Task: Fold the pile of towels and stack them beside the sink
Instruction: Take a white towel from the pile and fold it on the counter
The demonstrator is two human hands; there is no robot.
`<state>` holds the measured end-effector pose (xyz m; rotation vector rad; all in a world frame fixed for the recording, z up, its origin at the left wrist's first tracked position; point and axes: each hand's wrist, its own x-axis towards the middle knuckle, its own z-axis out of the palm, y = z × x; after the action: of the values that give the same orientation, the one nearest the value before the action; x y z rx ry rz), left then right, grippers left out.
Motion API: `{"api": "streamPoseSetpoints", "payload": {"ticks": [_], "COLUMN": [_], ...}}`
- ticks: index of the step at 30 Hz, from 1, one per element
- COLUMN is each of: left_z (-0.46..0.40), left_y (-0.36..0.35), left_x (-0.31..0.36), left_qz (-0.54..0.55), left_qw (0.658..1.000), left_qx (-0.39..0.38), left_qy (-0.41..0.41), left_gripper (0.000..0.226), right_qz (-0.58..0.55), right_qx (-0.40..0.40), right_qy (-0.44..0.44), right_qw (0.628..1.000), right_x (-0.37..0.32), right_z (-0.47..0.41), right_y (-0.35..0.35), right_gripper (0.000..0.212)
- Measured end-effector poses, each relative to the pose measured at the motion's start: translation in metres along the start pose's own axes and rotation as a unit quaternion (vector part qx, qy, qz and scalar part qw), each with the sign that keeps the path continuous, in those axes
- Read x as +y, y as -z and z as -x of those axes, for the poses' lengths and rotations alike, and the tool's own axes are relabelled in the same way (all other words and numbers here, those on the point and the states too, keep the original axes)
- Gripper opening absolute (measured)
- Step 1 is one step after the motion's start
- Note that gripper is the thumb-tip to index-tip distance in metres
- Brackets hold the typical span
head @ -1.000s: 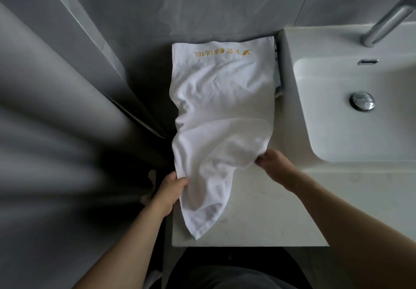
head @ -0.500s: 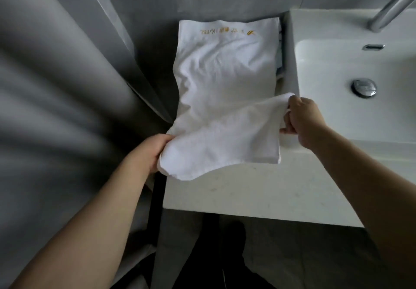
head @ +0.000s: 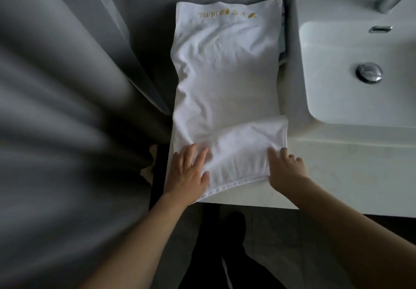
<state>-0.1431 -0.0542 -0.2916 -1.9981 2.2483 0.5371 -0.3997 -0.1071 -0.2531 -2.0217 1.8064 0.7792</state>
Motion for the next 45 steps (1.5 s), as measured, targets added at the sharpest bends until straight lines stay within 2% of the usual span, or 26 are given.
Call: {"api": "streamPoseSetpoints", "payload": {"ticks": [2,4,5,8,10,13,15,17,22,26,30,32,37,39,41,45], "left_z": [-0.003,-0.008,-0.010,-0.008,-0.005,-0.016,-0.032,-0.051,-0.111,-0.176,-0.245,-0.272,-0.333,-0.354,-0.371,-0.390], "left_y": [0.000,0.006,0.011,0.027,0.037,0.062,0.081,0.100,0.136,0.154,0.171,0.176,0.185,0.184,0.180,0.167], "left_x": [-0.001,-0.003,-0.005,-0.002,0.005,0.012,0.012,0.012,0.000,-0.019,-0.041,-0.051,-0.056,-0.049,-0.042,-0.029], "left_qz": [0.008,0.020,0.002,-0.097,-0.157,-0.167,-0.152,-0.125,-0.060,-0.016,0.117,0.105,0.030,0.009,0.014,0.011], "left_qw": [0.997,0.978,0.969,0.953,0.948,0.955,0.968,0.978,0.992,0.997,0.983,0.982,0.988,0.994,0.998,0.998], "left_qx": [-0.073,-0.202,-0.243,-0.286,-0.275,-0.244,-0.199,-0.164,-0.110,-0.069,-0.011,0.016,0.129,0.107,0.057,0.034], "left_qy": [0.027,0.048,0.047,0.029,0.019,0.007,0.014,0.029,0.033,0.038,0.141,0.155,0.085,0.031,-0.023,-0.052], "left_gripper": [0.071,0.077,0.084,0.104,0.099,0.078,0.069,0.067,0.067,0.067,0.063,0.058,0.043,0.048,0.053,0.061], "right_qz": [0.042,0.074,0.081,0.064,0.036,-0.058,-0.122,-0.177,-0.254,-0.288,-0.328,-0.321,-0.282,-0.272,-0.263,-0.227], "right_qx": [-0.030,-0.079,-0.103,-0.144,-0.125,-0.036,0.022,0.043,0.068,0.127,0.154,0.171,0.179,0.173,0.205,0.269], "right_qy": [-0.006,0.001,0.007,-0.002,0.000,0.026,0.056,0.085,0.137,0.077,0.033,0.022,-0.071,-0.085,-0.081,-0.031], "right_qw": [0.999,0.994,0.991,0.988,0.991,0.997,0.991,0.980,0.955,0.946,0.931,0.931,0.940,0.943,0.939,0.935], "right_x": [-0.003,-0.004,-0.004,0.001,0.005,0.009,0.008,0.003,-0.005,0.004,0.015,0.019,0.022,0.019,0.014,0.002], "right_z": [0.007,0.015,0.018,0.026,0.028,0.018,0.000,-0.018,-0.074,-0.132,-0.191,-0.216,-0.262,-0.272,-0.280,-0.299], "right_y": [0.001,0.002,0.002,0.009,0.017,0.039,0.058,0.081,0.134,0.171,0.206,0.221,0.244,0.243,0.238,0.231], "right_gripper": [0.056,0.044,0.039,0.030,0.019,0.008,0.029,0.050,0.059,0.059,0.052,0.052,0.050,0.045,0.043,0.059]}}
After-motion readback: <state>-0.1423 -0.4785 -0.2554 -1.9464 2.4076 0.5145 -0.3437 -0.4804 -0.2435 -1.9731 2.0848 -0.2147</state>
